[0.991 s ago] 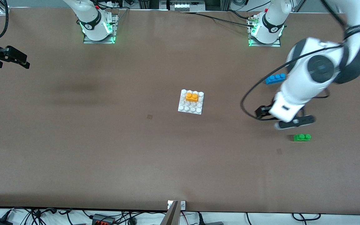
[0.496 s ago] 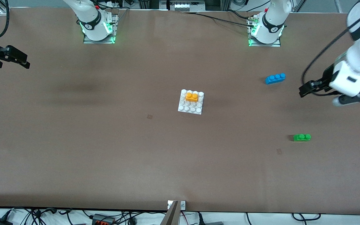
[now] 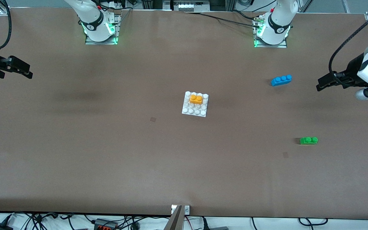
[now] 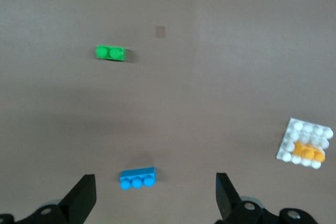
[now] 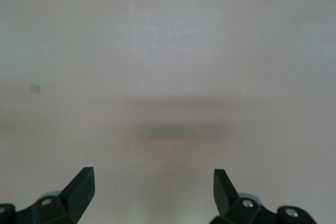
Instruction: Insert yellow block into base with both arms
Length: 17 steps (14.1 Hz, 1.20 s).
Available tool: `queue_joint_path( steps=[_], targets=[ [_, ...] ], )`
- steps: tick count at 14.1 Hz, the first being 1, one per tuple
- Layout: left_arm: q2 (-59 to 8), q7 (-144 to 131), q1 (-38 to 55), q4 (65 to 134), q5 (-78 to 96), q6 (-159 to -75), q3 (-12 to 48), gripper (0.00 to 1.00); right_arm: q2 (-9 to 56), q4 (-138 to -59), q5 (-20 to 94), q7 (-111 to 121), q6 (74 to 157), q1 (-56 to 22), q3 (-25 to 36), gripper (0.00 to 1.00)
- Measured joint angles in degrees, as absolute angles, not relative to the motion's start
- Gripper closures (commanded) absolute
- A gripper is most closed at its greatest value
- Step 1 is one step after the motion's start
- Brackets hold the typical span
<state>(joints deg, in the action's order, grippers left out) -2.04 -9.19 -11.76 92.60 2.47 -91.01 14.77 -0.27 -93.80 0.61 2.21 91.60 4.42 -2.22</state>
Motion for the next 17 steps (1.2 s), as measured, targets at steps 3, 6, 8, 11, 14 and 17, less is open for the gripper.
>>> queue_joint_path(
  steps=[3, 6, 8, 11, 14, 17],
  targets=[
    [-2.0, -10.8, -1.8, 91.4, 1.0, -88.5, 8.7, 0.00, 0.1, -93.4, 1.1, 2.2, 92.0, 4.5, -2.1, 0.00],
    [-2.0, -10.9, -0.8, 91.2, 0.3, -87.8, 6.8, 0.00, 0.1, -93.1, 1.1, 2.2, 92.0, 4.4, -2.2, 0.00],
    [-2.0, -10.8, -1.0, 91.0, 0.3, -87.8, 6.4, 0.00, 0.1, -93.1, 1.1, 2.2, 92.0, 4.4, -2.2, 0.00],
    [-2.1, -10.8, -0.8, 90.8, 0.3, -87.8, 6.4, 0.00, 0.1, -93.1, 0.9, 2.2, 92.0, 4.4, -2.2, 0.00],
    [-2.5, -10.8, -0.8, 90.7, 0.3, -87.8, 6.4, 0.00, 0.1, -93.1, 0.9, 2.2, 92.0, 4.4, -2.2, 0.00],
    [-2.8, -10.8, -0.8, 90.6, 0.3, -87.8, 6.4, 0.00, 0.1, -93.1, 0.9, 2.2, 92.0, 4.4, -2.2, 0.00]
  ],
)
